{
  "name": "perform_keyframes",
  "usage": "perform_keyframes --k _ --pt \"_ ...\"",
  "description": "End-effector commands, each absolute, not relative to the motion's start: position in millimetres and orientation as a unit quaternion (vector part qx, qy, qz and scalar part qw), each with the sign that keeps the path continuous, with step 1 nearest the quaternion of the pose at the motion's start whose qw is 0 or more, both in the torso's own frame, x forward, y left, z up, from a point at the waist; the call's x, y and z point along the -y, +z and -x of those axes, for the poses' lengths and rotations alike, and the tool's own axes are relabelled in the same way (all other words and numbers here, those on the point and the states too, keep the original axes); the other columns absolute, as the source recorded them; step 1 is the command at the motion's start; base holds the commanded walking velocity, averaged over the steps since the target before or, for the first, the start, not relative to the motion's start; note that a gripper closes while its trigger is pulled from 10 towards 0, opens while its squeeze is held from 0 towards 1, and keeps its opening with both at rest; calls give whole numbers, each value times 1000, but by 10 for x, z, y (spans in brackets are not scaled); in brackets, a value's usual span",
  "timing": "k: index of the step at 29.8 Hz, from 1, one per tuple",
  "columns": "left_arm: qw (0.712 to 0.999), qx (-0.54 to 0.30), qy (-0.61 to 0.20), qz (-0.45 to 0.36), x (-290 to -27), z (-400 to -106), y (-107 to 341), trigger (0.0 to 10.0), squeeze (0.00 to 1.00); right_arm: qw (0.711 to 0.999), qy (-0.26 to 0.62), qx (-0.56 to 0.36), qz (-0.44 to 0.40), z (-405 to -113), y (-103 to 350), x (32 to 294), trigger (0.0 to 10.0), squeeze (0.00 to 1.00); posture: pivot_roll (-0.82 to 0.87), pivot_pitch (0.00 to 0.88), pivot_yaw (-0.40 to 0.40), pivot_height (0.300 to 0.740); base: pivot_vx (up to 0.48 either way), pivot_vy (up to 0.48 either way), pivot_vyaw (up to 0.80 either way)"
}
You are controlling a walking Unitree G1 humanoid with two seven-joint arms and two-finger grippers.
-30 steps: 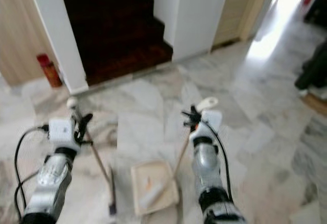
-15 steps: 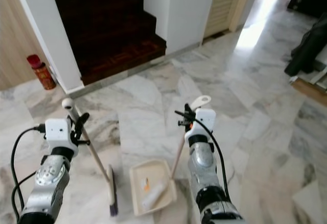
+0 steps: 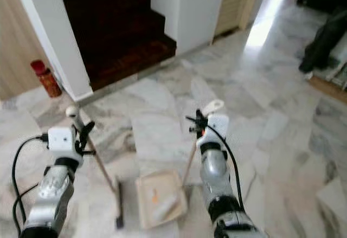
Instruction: Sweep floor
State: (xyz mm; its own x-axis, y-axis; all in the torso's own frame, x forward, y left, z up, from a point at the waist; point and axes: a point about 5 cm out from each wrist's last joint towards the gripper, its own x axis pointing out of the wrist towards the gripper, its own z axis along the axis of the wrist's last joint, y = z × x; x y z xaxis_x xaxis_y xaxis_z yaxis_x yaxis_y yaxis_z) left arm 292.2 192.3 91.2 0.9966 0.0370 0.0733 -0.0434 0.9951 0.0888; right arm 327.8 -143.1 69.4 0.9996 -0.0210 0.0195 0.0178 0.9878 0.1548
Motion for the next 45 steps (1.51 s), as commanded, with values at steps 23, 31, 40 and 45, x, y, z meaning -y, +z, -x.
perform_keyframes --k 23,31,40,45 --pt "997 60 19 -47 -1932 -2950 1028 10000 0 997 -1 32 -64 -3342 809 1411 10000 0 55 27 -40 740 0 321 0" --pt "997 59 20 -48 -1934 -2949 1029 10000 0 997 7 30 -71 -3336 805 1373 10000 0 56 29 -39 740 0 322 0" --pt "997 59 21 -48 -1943 -2946 1033 10000 0 997 12 28 -71 -3336 802 1352 10000 0 58 33 -38 740 0 322 0" --pt "997 59 21 -49 -1944 -2947 1033 10000 0 997 17 29 -69 -3335 803 1348 10000 0 58 33 -37 740 0 319 0"
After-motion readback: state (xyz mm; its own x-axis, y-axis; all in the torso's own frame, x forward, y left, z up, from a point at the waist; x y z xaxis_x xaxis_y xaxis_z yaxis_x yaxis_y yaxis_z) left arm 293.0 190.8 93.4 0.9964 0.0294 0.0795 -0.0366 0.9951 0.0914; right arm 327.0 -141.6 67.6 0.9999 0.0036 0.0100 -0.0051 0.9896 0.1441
